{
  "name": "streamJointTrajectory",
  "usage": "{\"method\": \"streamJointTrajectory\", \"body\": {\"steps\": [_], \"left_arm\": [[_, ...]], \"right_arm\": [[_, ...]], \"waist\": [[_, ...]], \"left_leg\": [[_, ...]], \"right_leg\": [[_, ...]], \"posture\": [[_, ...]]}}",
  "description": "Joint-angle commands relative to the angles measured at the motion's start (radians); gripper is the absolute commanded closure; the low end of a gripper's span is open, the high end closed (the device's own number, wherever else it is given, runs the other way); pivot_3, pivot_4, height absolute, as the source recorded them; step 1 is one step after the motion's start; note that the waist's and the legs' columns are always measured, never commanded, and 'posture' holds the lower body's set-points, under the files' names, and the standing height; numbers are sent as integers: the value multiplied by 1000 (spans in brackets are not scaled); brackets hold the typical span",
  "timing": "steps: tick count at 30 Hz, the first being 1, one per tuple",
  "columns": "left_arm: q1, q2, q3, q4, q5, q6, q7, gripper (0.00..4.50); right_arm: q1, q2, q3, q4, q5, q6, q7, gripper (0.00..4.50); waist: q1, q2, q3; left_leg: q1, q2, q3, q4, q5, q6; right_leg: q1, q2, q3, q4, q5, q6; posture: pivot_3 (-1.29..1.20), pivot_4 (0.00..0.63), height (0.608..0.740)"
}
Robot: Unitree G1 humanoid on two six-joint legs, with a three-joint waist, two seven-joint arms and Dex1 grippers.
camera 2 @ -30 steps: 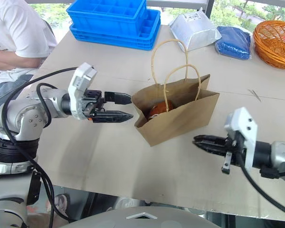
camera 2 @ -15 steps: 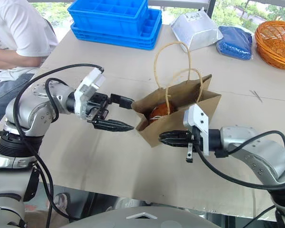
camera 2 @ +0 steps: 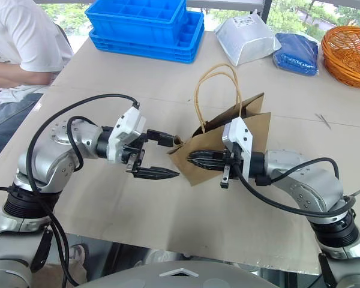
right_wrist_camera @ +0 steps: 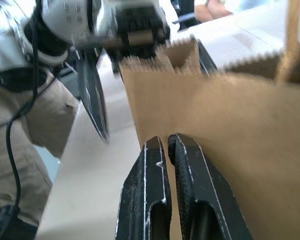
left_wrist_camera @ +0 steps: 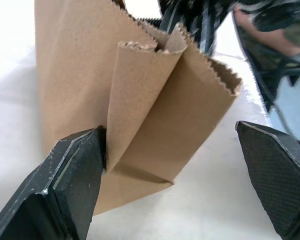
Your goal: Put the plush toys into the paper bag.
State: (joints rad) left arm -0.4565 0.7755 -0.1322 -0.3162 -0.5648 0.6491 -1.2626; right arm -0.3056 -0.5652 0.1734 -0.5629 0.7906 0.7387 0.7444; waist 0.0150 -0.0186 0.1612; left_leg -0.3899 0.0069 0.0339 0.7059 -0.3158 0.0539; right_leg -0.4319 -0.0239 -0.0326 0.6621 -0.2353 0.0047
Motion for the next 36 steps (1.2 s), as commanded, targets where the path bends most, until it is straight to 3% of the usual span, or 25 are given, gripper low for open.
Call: {"method": "streamJointTrajectory", "body": {"steps": [1,7,20,23,24,32,36], "left_arm": [[37,-32,-2,-52,21,-11,84,0],[76,-137,7,-54,86,-49,268,0],[86,-171,7,54,157,-251,253,0],[48,-150,-4,160,211,-349,211,844],[25,-146,-9,200,229,-365,206,1419],[-65,-172,-18,339,209,-404,105,4406],[-82,-180,-4,352,198,-396,84,4483]], "right_arm": [[-19,12,-3,10,3,-3,19,4398],[-8,11,-20,18,0,-10,26,4398],[136,-86,-283,-147,102,3,-56,4398],[233,-104,-336,-199,96,-45,-43,4500],[266,-124,-348,-212,77,-42,-50,4500],[457,-161,-390,-272,-67,-108,-108,4500],[481,-125,-377,-291,-90,-131,-146,4500]], "waist": [[0,0,0],[0,0,0],[3,0,0],[2,0,0],[1,0,-1],[-1,0,-1],[-1,0,-1]], "left_leg": [[0,0,0,0,0,0],[0,0,0,0,0,0],[0,0,0,0,0,0],[0,0,0,0,0,0],[0,0,0,0,0,0],[1,0,0,0,0,0],[1,0,0,0,0,0]], "right_leg": [[0,0,0,0,0,0],[0,0,0,0,0,0],[0,-1,0,0,0,0],[0,-1,-1,0,0,0],[0,-1,-1,0,0,0],[1,0,0,1,0,0],[1,0,0,1,0,0]], "posture": [[0,150,740],[0,150,740],[0,150,740],[0,150,740],[0,150,740],[0,150,740],[0,150,740]]}}
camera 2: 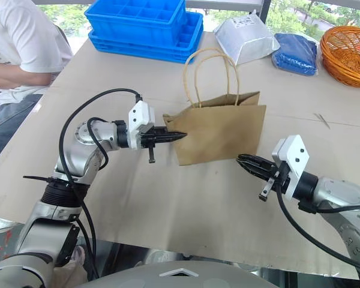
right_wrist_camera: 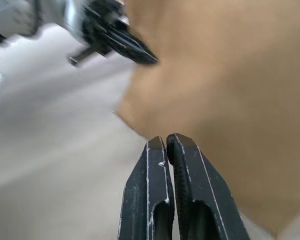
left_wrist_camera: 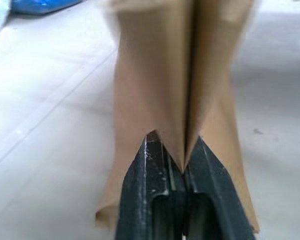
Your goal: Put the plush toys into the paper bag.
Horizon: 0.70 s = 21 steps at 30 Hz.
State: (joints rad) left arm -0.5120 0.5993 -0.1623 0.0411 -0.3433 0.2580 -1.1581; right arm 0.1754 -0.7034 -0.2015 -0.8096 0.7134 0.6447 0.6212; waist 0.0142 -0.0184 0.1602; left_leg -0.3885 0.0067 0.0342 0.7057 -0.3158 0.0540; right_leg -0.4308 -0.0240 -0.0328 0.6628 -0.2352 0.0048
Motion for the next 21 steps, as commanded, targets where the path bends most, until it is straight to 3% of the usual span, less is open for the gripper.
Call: {"method": "streamJointTrajectory", "body": {"steps": [1,9,15,19,20,21], "left_arm": [[-31,-3,28,0,-24,-7,-25,4483],[-159,27,30,186,-8,-204,-236,4483],[-252,-22,-27,393,80,-360,-306,4483],[-257,-55,-36,444,100,-353,-312,4500],[-255,-55,-32,434,93,-332,-315,3765],[-252,-53,-25,417,80,-302,-316,3464]], "right_arm": [[4,17,-1,-47,-20,-41,-25,4500],[98,-5,-60,-66,-50,-82,3,4500],[194,-23,-119,-71,-63,-98,37,4500],[222,-15,-119,-46,-88,-127,47,3206],[230,-16,-119,-40,-104,-141,53,2627],[238,-16,-120,-36,-117,-153,58,2203]], "waist": [[0,0,0],[2,0,0],[2,0,0],[0,-1,0],[0,-1,0],[0,-1,0]], "left_leg": [[0,0,0,0,0,0],[0,0,0,0,0,0],[1,-1,1,0,0,0],[1,0,1,0,0,0],[1,0,1,0,0,0],[1,0,1,0,0,0]], "right_leg": [[0,0,0,0,0,0],[0,1,0,0,0,0],[0,1,1,0,0,0],[1,2,2,0,0,0],[1,2,2,0,0,0],[1,2,2,0,0,0]], "posture": [[0,150,740],[0,150,740],[0,150,740],[0,150,740],[0,150,740],[0,150,740]]}}
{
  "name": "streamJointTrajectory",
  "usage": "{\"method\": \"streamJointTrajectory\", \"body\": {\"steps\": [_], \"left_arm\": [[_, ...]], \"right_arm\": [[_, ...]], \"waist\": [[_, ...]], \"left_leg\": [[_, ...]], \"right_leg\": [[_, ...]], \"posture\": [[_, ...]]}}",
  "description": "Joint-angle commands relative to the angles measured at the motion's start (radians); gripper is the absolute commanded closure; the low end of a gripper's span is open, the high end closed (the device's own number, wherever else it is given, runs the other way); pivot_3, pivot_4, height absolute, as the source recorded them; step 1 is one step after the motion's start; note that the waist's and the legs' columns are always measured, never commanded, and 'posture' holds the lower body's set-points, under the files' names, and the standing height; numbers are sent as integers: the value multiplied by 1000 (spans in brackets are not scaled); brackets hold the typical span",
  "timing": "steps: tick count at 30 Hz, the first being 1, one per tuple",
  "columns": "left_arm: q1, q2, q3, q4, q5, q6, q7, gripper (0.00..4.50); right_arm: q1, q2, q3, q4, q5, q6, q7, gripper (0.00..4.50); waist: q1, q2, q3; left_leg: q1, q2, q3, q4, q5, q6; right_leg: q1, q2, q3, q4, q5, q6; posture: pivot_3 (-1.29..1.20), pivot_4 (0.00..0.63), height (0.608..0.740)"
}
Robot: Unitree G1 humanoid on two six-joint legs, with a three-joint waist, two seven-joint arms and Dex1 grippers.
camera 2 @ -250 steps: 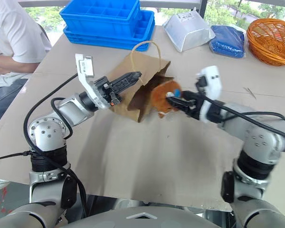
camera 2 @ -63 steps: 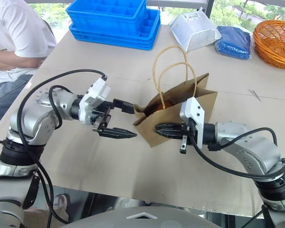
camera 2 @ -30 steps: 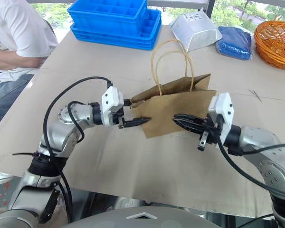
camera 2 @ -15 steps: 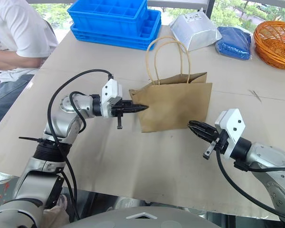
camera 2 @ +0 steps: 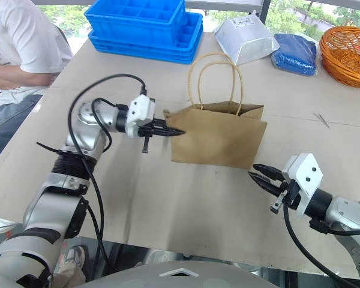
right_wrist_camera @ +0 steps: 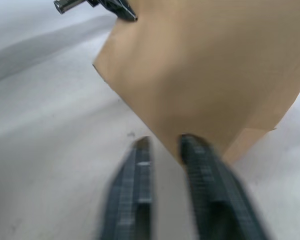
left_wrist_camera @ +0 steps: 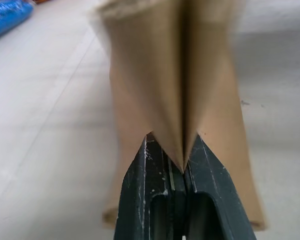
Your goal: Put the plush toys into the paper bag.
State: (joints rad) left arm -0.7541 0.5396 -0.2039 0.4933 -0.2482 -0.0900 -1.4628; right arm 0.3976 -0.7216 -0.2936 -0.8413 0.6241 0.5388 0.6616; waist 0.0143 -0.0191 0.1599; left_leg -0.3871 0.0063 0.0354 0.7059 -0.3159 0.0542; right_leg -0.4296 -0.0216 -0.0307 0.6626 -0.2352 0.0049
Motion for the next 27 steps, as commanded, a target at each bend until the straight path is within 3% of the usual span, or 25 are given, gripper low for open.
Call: {"method": "streamJointTrajectory", "body": {"steps": [1,5,7,15,19,23,27], "left_arm": [[-6,11,25,-54,-29,78,-10,3094],[49,67,78,-188,-91,232,18,1068],[111,112,126,-319,-146,357,60,130],[368,237,318,-630,-275,663,255,17],[604,293,504,-797,-376,788,310,17],[767,325,626,-898,-433,846,344,17],[836,344,662,-925,-462,857,342,17]], "right_arm": [[24,3,-31,-1,-33,-56,23,1821],[51,11,-53,7,-31,-89,47,0],[73,8,-82,11,-33,-110,70,0],[189,20,-292,64,-26,-220,200,0],[284,37,-455,129,-26,-298,308,0],[364,45,-544,198,-52,-370,400,0],[388,42,-563,243,-51,-397,451,0]], "waist": [[0,0,0],[-3,0,0],[-4,0,0],[2,1,0],[-3,1,0],[2,1,-1],[6,2,-1]], "left_leg": [[0,0,0,0,0,0],[0,0,0,0,0,0],[1,1,0,0,0,0],[4,2,0,-1,0,0],[6,2,0,-1,0,0],[7,3,0,-3,0,-1],[8,3,0,-3,-1,0]], "right_leg": [[0,0,0,0,0,0],[0,0,1,0,0,0],[0,0,1,0,0,0],[4,-1,1,0,0,0],[5,-2,1,-1,0,0],[5,-3,1,-1,-1,-1],[7,-4,0,-1,-3,-4]], "posture": [[0,150,740],[0,150,740],[0,150,740],[0,150,740],[0,150,740],[0,150,740],[0,150,740]]}}
